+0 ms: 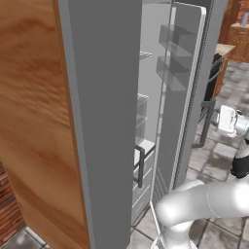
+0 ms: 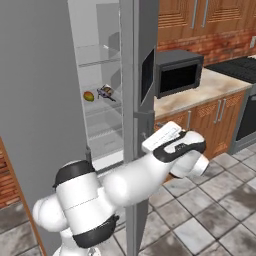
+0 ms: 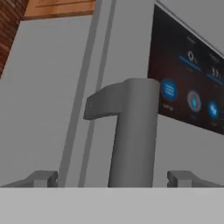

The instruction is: Open the fridge, remove the mango, potato, and fish, and place them on any counter.

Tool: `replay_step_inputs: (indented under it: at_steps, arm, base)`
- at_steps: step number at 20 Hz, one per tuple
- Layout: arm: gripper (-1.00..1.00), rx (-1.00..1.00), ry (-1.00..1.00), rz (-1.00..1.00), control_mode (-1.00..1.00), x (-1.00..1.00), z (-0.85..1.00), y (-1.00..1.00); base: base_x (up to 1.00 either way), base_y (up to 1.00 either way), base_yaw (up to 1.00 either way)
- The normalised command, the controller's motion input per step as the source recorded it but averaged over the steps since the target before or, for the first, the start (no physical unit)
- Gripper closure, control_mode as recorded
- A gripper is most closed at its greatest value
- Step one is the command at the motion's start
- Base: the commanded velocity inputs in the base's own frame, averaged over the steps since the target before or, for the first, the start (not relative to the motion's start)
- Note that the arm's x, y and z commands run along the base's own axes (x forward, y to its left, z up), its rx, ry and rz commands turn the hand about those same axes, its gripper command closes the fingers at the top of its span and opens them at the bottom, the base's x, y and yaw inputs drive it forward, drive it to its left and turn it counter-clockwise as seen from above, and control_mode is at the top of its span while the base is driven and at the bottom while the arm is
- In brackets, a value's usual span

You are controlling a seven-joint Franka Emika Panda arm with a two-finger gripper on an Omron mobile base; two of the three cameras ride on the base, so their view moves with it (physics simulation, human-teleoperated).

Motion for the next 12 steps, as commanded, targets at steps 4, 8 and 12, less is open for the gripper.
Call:
replay_step_inputs:
  at_steps: [4, 8, 12]
  arm:
    - [-1.00, -0.14, 0.01, -0.24, -1.00, 0.21, 0.00, -0.69]
    - [-1.00, -0.13, 0.02, -0.39, -1.00, 0.00, -0.01, -0.44]
    - [-1.00, -0.06, 0.00, -0.36, -1.00, -0.94, -0.01, -0.11]
  base:
    - [0.00, 0.00, 0.00]
    - [0.00, 0.00, 0.00]
    - [0.00, 0.00, 0.00]
